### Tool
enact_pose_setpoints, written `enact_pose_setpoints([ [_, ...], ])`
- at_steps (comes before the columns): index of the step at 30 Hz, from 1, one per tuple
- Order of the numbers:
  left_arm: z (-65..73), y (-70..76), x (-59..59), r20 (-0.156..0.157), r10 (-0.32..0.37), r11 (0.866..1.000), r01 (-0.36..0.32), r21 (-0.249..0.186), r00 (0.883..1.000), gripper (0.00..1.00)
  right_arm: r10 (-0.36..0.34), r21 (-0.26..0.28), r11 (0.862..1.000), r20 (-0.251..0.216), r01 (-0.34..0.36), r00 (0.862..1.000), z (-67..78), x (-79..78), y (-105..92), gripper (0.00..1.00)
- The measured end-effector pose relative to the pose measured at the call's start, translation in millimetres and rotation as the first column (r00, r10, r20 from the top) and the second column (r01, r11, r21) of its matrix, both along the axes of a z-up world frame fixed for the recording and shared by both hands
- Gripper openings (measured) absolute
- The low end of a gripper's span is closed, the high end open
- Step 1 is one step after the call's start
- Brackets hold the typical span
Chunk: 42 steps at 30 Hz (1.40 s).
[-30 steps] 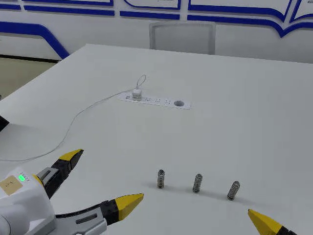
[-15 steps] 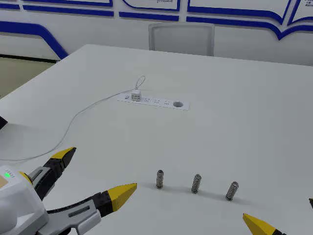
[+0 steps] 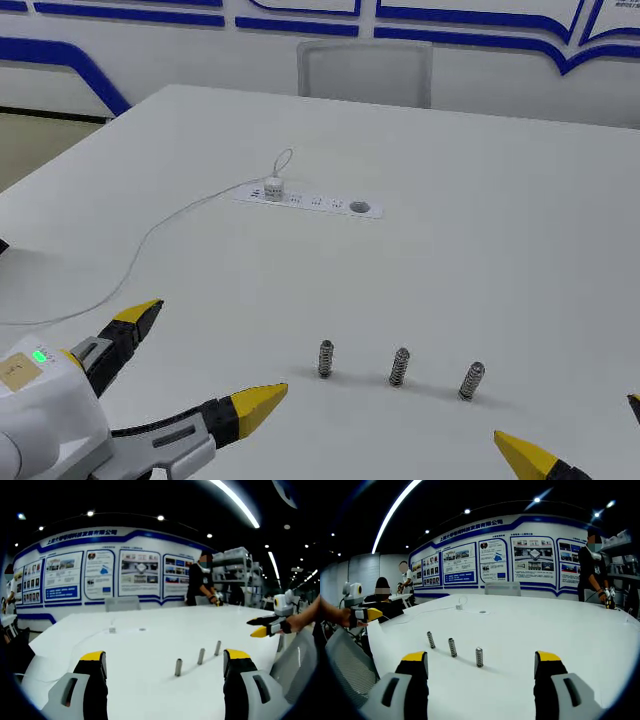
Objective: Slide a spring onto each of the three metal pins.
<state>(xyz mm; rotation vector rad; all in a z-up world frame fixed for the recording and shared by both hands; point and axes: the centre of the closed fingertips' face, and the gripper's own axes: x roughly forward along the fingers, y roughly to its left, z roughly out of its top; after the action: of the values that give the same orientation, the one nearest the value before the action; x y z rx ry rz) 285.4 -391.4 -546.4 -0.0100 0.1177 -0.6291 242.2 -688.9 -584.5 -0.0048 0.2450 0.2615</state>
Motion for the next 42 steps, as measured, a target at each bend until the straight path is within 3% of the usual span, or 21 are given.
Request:
enact_pose_setpoints([
  [7, -6.3, -4.1, -3.0, -0.031, -0.022, 1.0, 0.023, 0.015, 0.999, 0.99, -0.015, -0.003, 1.0, -0.012, 0.015, 1.0, -2.8, -0.2, -3.6, 0.88],
  [11, -4.3, -3.1, -2.4, -0.029, -0.026, 1.0, 0.026, -0.011, 0.999, 1.0, -0.015, -0.008, 1.0, -0.016, 0.014, 1.0, -4.1, 0.2, -3.7, 0.88],
  [13, -2.4, -2.3, -1.7, -0.034, -0.024, 0.999, 0.023, -0.049, 0.999, 1.0, -0.009, -0.013, 1.0, -0.026, 0.009, 1.0, -6.0, -0.3, -2.6, 0.88],
  [16, -3.8, -1.1, -2.0, -0.04, -0.014, 0.999, 0.013, -0.042, 0.999, 1.0, -0.001, -0.02, 1.0, -0.028, 0.001, 1.0, -7.1, -0.3, -1.1, 0.88],
  [28, -0.6, 2.7, -1.1, -0.056, 0.008, 0.995, -0.014, -0.099, 0.998, 1.0, -0.002, -0.034, 0.999, -0.045, 0.001, 0.999, -11.4, -0.8, -1.9, 0.88],
  [42, -1.3, 0.0, -3.2, -0.05, -0.002, 0.997, -0.002, -0.073, 0.999, 1.0, 0.003, -0.047, 0.999, -0.044, -0.005, 0.999, -12.0, -1.4, -1.4, 0.88],
])
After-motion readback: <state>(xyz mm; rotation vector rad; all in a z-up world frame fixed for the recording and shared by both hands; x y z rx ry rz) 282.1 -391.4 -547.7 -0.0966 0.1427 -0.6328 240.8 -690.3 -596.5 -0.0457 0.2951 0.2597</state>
